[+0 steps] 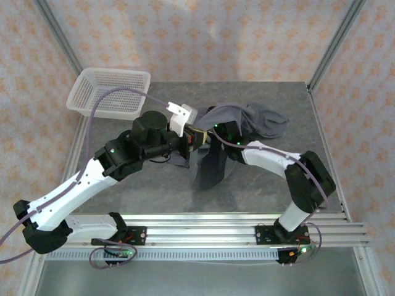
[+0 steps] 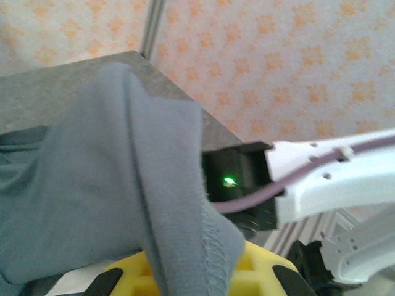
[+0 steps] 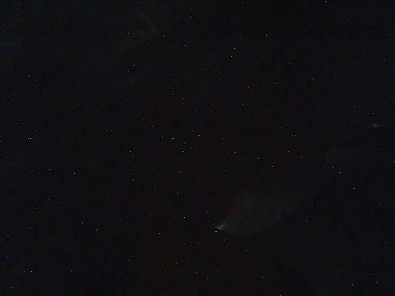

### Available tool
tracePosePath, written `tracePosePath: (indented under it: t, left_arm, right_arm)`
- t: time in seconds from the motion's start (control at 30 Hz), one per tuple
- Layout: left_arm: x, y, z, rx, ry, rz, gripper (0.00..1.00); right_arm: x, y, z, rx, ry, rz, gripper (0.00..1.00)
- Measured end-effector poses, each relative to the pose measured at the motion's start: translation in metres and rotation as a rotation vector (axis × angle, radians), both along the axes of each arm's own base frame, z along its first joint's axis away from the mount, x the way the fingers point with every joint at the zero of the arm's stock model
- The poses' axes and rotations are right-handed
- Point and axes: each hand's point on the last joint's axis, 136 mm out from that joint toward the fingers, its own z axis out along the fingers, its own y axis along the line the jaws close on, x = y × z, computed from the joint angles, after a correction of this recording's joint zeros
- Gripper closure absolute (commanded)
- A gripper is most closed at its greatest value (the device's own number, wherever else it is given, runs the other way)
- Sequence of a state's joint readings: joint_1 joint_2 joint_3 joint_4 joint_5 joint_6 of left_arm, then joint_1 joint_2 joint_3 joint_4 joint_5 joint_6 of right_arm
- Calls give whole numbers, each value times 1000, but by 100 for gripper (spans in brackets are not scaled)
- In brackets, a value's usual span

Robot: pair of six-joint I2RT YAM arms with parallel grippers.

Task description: Fold the inside-out t-shirt

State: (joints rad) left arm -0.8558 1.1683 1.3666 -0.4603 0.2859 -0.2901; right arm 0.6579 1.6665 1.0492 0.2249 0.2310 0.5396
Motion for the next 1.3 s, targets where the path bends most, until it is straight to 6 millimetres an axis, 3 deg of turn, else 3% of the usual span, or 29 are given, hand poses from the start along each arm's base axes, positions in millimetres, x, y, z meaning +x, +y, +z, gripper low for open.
tracePosePath:
  t: [0.07,0.17,0.3,0.37,0.57,0.7,0.83,0.87,0.9,0.93,1.1,1.3]
  left_arm:
    - [-6,-6,-1,-3,10,-35,100]
    - [-15,-14,5,-15,6,-82,100]
    - [-32,-18,20,-37,-28,-140,100]
    - [-38,-13,28,-49,-48,-148,100]
    - [-59,13,59,-107,-149,-158,100]
    - [-61,22,62,-105,-178,-143,100]
    - [-50,27,47,-48,-176,-83,100]
    - [-47,29,43,-33,-174,-66,100]
    - [-44,31,38,-16,-169,-45,100]
    - [-42,32,34,-3,-165,-35,100]
    - [-41,32,21,25,-154,-31,100]
    - [-59,33,39,-34,-202,-112,100]
  right_arm:
    - [7,10,-15,-16,37,14,100]
    - [10,17,-55,-62,120,22,100]
    - [7,14,-109,-155,258,18,96]
    - [6,12,-121,-182,295,15,92]
    - [17,6,-123,-203,336,-9,82]
    - [31,7,-128,-249,385,-11,70]
    - [19,12,-140,-343,475,42,46]
    - [11,13,-144,-368,502,59,38]
    - [1,14,-149,-397,528,80,21]
    - [-8,16,-154,-425,546,99,14]
    - [-24,24,-157,-476,548,141,12]
    - [-14,23,-157,-508,531,113,13]
